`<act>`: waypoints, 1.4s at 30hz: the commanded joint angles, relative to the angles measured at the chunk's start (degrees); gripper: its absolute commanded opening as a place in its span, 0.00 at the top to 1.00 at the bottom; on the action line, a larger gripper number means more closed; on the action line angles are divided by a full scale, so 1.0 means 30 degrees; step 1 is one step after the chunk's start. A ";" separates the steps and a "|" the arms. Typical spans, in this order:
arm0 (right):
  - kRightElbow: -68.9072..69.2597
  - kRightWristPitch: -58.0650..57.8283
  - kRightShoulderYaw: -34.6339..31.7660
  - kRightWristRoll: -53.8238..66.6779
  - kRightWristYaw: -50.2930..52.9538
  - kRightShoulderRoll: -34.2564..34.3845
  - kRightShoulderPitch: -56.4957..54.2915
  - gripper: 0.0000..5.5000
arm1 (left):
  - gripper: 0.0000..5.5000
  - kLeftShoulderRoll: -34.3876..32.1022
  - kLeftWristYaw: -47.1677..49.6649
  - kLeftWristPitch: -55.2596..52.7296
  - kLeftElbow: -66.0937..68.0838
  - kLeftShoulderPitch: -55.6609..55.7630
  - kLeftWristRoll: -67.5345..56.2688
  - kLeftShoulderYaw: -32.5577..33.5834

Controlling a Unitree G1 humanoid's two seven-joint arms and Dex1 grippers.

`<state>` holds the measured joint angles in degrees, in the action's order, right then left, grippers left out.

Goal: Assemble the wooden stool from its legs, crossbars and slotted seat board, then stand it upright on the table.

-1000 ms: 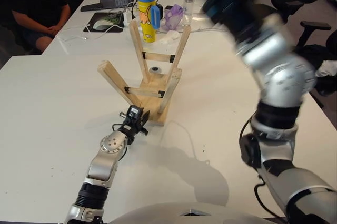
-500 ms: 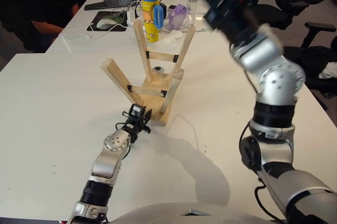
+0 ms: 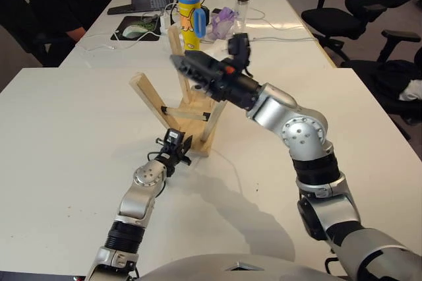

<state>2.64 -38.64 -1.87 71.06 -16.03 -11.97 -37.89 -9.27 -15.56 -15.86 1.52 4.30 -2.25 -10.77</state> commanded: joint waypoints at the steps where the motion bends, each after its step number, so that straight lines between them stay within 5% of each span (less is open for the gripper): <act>1: -0.1649 -0.0477 -0.4305 0.3085 -0.0281 -0.1392 -0.1625 0.47 | 0.76 -0.0471 0.0080 -0.1274 0.2283 -0.1377 0.0574 -0.0073; 3: -0.2326 -0.0283 -0.4164 0.1340 -0.0846 -0.1990 -0.1095 0.52 | 0.76 -0.0543 -0.0030 -0.0820 0.2098 -0.1261 0.0636 -0.0121; 9: -0.4702 0.3760 0.2073 -0.9561 -0.3979 -0.3344 0.2259 0.71 | 0.76 -0.0829 -0.0865 0.4548 -0.1093 -0.2226 -0.0346 0.0855; 16: -0.5454 0.6511 0.2048 -1.1490 -0.8086 -0.2096 0.2660 0.93 | 0.76 -0.4714 -0.4820 1.1629 -0.3628 -0.6758 -0.1597 0.2291; 19: -0.4977 0.6823 0.1944 -1.1253 -0.9284 -0.1237 0.2225 1.00 | 0.76 -0.5483 -0.4936 1.0653 -0.1689 -0.6362 -0.0354 0.2188; 29: -0.0834 0.4799 0.4376 -1.1027 -1.2116 0.0376 0.3757 1.00 | 0.76 -0.5179 -0.2535 0.7486 0.1807 -0.3863 0.3510 0.1346; 37: -0.0301 0.5180 0.5517 -1.5391 -0.5749 0.2175 0.6446 1.00 | 0.76 -0.3710 -0.0837 0.5512 0.1903 -0.1838 0.4122 0.0880; 42: 0.7116 0.0832 0.4930 -1.3392 -0.3403 0.1086 1.0576 1.00 | 0.76 -0.2639 0.0773 0.3632 -0.0972 -0.3341 0.4316 0.1227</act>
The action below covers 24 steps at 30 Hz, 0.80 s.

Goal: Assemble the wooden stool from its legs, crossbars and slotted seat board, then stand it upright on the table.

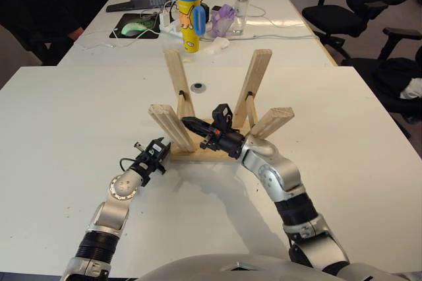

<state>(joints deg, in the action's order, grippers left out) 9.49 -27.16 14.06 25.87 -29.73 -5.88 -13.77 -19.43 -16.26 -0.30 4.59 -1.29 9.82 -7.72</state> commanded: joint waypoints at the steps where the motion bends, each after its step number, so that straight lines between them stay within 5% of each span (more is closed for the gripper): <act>1: 0.5829 -0.3991 -0.0600 0.2365 0.1228 -0.1288 0.3033 1.00 | 0.76 0.0955 0.1340 -0.1950 -0.2632 -0.1896 0.0354 0.0301; 6: 0.7074 -0.7322 -0.1541 0.3776 0.1158 -0.3975 0.5607 1.00 | 0.76 0.1318 0.1798 -0.3854 -0.5581 -0.4068 0.0475 0.0402; 14: 0.3598 -0.0542 -0.2673 -0.4122 0.4743 -0.6022 0.9398 1.00 | 0.76 0.0864 0.0916 -0.5423 -0.5756 -0.4142 0.0631 -0.0190; 19: 0.0712 0.1014 -0.3188 -0.6040 0.6163 -0.5084 0.7846 1.00 | 0.76 -0.0240 -0.0929 -0.5943 -0.4323 -0.2915 0.1381 -0.1826; 24: 0.0985 0.0233 -0.0985 -0.5299 0.4100 -0.3890 0.6327 1.00 | 0.76 -0.1064 -0.3380 -0.7829 -0.6031 -0.2454 0.0809 -0.3010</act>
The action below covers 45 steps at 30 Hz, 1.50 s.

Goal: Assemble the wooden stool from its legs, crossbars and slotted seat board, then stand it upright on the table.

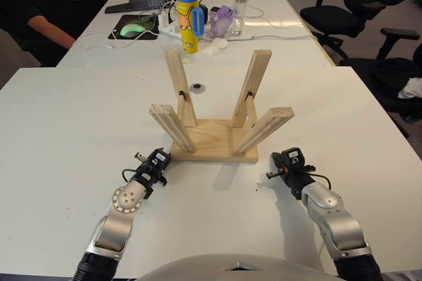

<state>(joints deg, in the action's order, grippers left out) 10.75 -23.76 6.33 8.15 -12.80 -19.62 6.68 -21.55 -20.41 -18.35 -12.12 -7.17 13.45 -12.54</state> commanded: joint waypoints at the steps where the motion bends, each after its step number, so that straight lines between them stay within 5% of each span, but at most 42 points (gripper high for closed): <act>1: 0.1518 -0.1412 0.2041 0.1273 -0.2244 0.0879 -0.0721 1.00 | 0.76 -0.0324 -0.2466 -0.2281 -0.1206 -0.0408 -0.0899 -0.1480; 7: 0.6230 -0.6107 0.2068 0.5389 -0.4357 0.0945 -0.2448 1.00 | 0.76 0.1707 -0.5293 -0.5800 -0.6500 0.1322 -0.8179 -0.0338; 11: 0.8332 -0.9363 0.0509 0.8679 -0.5110 0.0580 -0.3802 1.00 | 0.76 0.2832 -0.5783 -0.9422 -0.8420 0.3570 -1.3934 0.2405; 15: 0.9383 -1.1859 -0.0816 1.1485 -0.5749 -0.0292 -0.4883 1.00 | 0.76 0.2009 -0.6247 -1.2028 -0.8405 0.5582 -1.7711 0.5096; 23: 0.9024 -1.4135 -0.4015 1.5598 -0.5507 -0.0917 -0.6985 1.00 | 0.76 -0.1722 -0.8162 -1.3681 -0.8230 0.5815 -1.9640 0.6810; 30: 0.5330 -0.9607 -0.2513 0.8268 -0.5434 -0.3998 -0.5825 1.00 | 0.76 -0.8009 -1.0000 -0.6032 -0.3870 0.3625 -1.0681 0.3802; 34: 0.2770 -0.5542 -0.1786 0.5511 -0.7965 -0.6396 -0.3856 0.96 | 0.72 -1.0310 -1.1800 -0.1707 -0.0868 0.2000 -0.8691 0.4220; 45: -0.2589 -0.2609 -0.1815 0.5461 -1.1857 -0.5942 -0.3059 0.67 | 0.43 -0.8290 -1.3947 0.5211 0.3699 0.4543 -0.9683 0.4869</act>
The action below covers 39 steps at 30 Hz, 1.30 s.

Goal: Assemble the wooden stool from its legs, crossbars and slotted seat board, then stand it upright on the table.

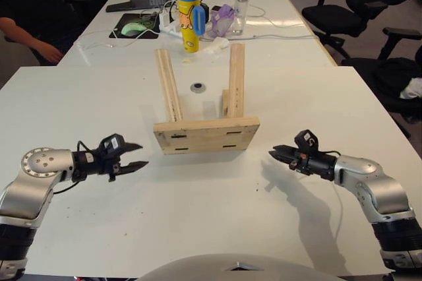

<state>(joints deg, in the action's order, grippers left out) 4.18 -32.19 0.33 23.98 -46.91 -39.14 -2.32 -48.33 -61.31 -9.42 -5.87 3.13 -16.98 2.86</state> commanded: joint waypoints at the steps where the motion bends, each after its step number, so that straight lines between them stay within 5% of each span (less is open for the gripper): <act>1: -0.0478 0.0233 0.0269 0.0156 -0.0538 0.0717 -0.0145 0.65 | 0.40 0.0714 -0.0382 0.3056 0.2313 0.1434 0.0845 -0.0441; 6: -0.0549 0.0325 0.0910 -0.0264 -0.0924 0.1045 -0.0501 0.54 | 0.30 0.1240 -0.1583 0.4561 0.4257 0.2537 0.0850 -0.1203; 16: -0.0727 0.0333 0.1706 -0.0576 -0.1495 0.1369 -0.0877 0.54 | 0.30 0.2419 -0.2118 0.7253 0.7103 0.4265 0.2235 -0.2687; 30: -0.1299 0.0987 0.2423 -0.1266 -0.1776 0.1872 -0.0259 0.53 | 0.68 0.2839 -0.3142 0.8279 0.8515 0.5031 0.2052 -0.2824; 34: -0.1521 0.1122 0.2589 -0.1324 -0.1900 0.1892 -0.0162 0.53 | 0.73 0.3053 -0.3759 0.7560 0.8108 0.5264 0.1470 -0.2883; 39: -0.1874 0.1157 0.2469 -0.1318 -0.1753 0.2121 -0.0354 0.53 | 0.76 0.3886 -0.3435 0.0055 0.5231 0.4952 -0.3602 -0.1439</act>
<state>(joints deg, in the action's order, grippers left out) -0.11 -27.58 7.25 20.80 -52.55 -33.24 -3.79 -38.53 -73.31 2.92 15.99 17.52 -17.97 -5.15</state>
